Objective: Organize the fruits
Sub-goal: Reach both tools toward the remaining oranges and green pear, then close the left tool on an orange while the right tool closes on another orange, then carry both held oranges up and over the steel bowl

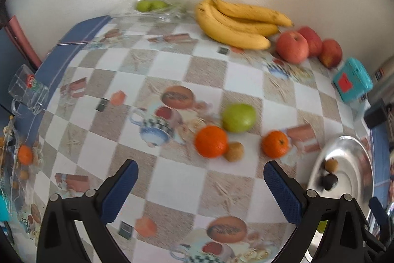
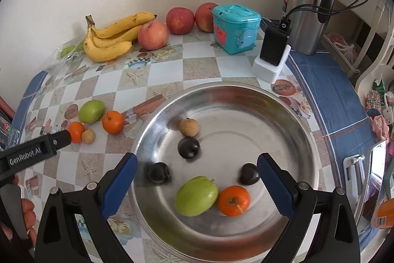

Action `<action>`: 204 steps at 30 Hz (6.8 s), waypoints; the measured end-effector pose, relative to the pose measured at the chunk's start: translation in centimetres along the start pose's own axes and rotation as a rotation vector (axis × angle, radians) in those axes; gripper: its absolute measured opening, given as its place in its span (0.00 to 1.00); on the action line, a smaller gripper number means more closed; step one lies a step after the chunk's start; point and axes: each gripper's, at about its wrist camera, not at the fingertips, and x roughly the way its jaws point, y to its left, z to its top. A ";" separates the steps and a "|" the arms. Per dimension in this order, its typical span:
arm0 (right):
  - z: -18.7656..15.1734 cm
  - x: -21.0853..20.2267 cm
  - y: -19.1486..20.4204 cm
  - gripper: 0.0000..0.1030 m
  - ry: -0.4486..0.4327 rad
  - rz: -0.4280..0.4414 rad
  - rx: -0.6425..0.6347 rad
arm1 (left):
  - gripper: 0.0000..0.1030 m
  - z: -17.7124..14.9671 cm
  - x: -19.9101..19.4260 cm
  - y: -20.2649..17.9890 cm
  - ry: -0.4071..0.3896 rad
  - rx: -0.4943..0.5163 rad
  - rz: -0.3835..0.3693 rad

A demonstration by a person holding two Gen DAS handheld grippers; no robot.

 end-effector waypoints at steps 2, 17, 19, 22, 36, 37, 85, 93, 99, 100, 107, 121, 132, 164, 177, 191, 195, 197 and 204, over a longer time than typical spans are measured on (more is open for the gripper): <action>0.1 0.1 0.3 0.95 0.000 0.011 0.003 | 1.00 0.3 -0.1 1.1 -0.019 -0.014 0.008; 0.2 1.1 6.2 0.95 0.005 0.102 -0.073 | 1.00 1.9 -0.6 9.3 -0.088 -0.173 0.044; 0.2 1.1 6.8 0.95 0.000 0.115 -0.073 | 1.00 1.9 -0.5 10.1 -0.082 -0.205 0.039; 0.4 1.2 7.5 0.95 -0.012 0.119 -0.052 | 1.00 2.0 -0.4 11.1 -0.086 -0.235 0.035; 0.8 2.1 8.2 0.95 -0.036 0.118 -0.053 | 1.00 2.9 -0.3 9.9 -0.122 -0.201 -0.052; 0.8 2.1 8.3 0.95 -0.037 0.119 -0.053 | 1.00 3.0 -0.3 9.8 -0.127 -0.203 -0.062; 3.0 8.1 11.0 0.55 0.011 0.157 -0.167 | 0.45 2.0 7.7 3.2 0.142 -0.178 -0.362; 2.7 9.6 11.7 0.47 0.034 0.152 -0.186 | 0.41 1.9 7.8 3.4 0.146 -0.193 -0.371; 2.5 10.1 11.7 0.44 0.041 0.153 -0.183 | 0.41 2.0 7.9 3.4 0.147 -0.199 -0.373; 2.5 10.1 11.8 0.44 0.041 0.152 -0.183 | 0.41 2.0 7.8 3.5 0.147 -0.200 -0.374; 2.5 10.1 12.0 0.37 0.042 0.163 -0.186 | 0.41 2.0 7.8 3.5 0.150 -0.205 -0.373; 2.7 9.0 11.3 0.36 0.035 0.173 -0.169 | 0.41 2.5 6.6 3.7 0.129 -0.222 -0.383; 2.2 6.4 10.1 0.36 0.015 0.181 -0.143 | 0.41 2.6 3.2 3.4 0.085 -0.230 -0.402; -1.9 -1.9 7.2 0.36 -0.035 0.194 -0.091 | 0.41 -1.5 -4.0 3.7 0.028 -0.224 -0.442; -3.0 -3.6 6.2 0.36 -0.031 0.193 -0.065 | 0.41 -2.4 -5.0 3.0 0.018 -0.207 -0.445; -2.4 -0.7 1.4 0.36 0.043 0.137 0.067 | 0.41 -3.6 -4.2 -2.1 0.071 -0.073 -0.444; -2.0 -0.9 -0.6 0.36 0.031 0.106 0.109 | 0.41 -4.6 -4.3 -5.0 0.091 0.006 -0.458; -1.9 -1.1 -1.5 0.36 0.024 0.092 0.127 | 0.41 -5.1 -4.3 -6.4 0.105 0.044 -0.465; -2.1 -1.9 -5.4 0.36 0.012 0.019 0.223 | 0.41 -7.1 -4.8 -10.6 0.109 0.192 -0.445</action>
